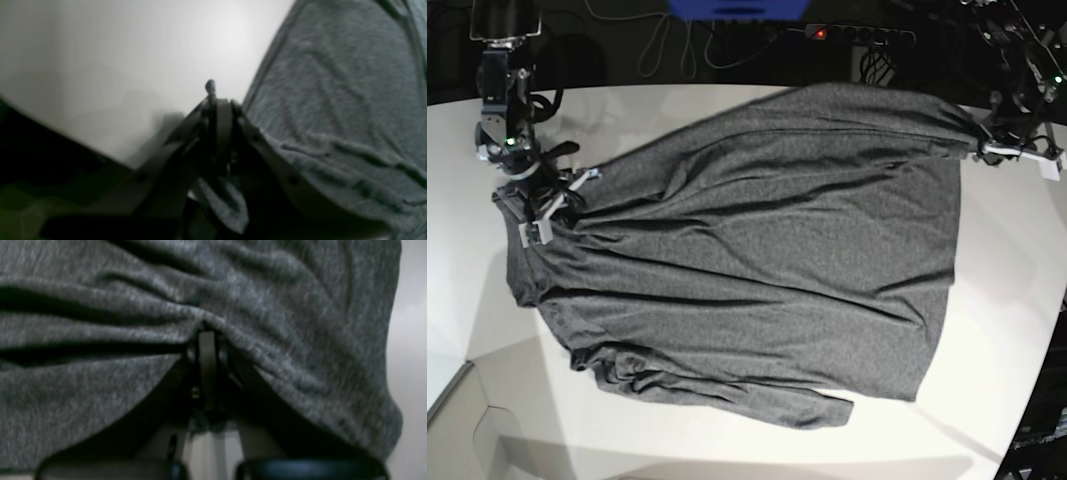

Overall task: Layout the t-shirt on the table in an organized manner, then fold the t-shirt properly
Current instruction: 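Regrasp the shirt edge with the right gripper and pull outward, then pull the shirt edge with both grippers to stretch it flat, then move the right gripper along the shirt edge and regrasp it, then lift the shirt edge with both grippers and pull it taut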

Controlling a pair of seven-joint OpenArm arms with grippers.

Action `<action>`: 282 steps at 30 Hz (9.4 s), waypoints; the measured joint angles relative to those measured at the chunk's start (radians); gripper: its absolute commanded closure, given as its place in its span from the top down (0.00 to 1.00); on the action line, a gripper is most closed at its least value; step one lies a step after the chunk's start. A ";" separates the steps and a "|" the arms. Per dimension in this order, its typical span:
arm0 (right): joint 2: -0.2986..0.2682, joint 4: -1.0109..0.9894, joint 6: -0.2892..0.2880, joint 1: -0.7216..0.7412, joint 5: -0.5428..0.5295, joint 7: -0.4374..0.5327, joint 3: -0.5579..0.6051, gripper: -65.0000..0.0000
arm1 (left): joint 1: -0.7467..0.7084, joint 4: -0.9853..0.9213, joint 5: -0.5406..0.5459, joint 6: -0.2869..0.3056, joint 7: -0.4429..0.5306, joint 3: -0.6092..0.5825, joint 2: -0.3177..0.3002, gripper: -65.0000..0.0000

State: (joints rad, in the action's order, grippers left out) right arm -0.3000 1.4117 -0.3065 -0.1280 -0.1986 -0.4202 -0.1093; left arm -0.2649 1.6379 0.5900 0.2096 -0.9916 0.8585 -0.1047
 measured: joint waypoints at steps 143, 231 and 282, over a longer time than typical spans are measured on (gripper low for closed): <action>0.137 0.441 0.007 -0.378 0.009 -0.024 -0.193 0.01 | -0.036 -0.092 -0.074 0.114 0.002 0.154 0.074 0.61; 0.198 0.259 -0.221 -0.285 0.017 -0.033 0.114 0.45 | -0.186 0.256 0.108 0.187 -0.030 0.160 0.072 0.00; 0.157 0.456 -0.229 -0.472 0.088 0.099 0.058 0.00 | -0.173 0.259 0.178 0.187 -0.030 0.213 0.072 0.00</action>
State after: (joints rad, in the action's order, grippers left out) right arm -0.1432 1.8675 -0.5354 -0.5995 -0.1104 -0.3214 -0.0513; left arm -0.4377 1.8965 0.7681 0.3965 -1.0214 1.0718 -0.0330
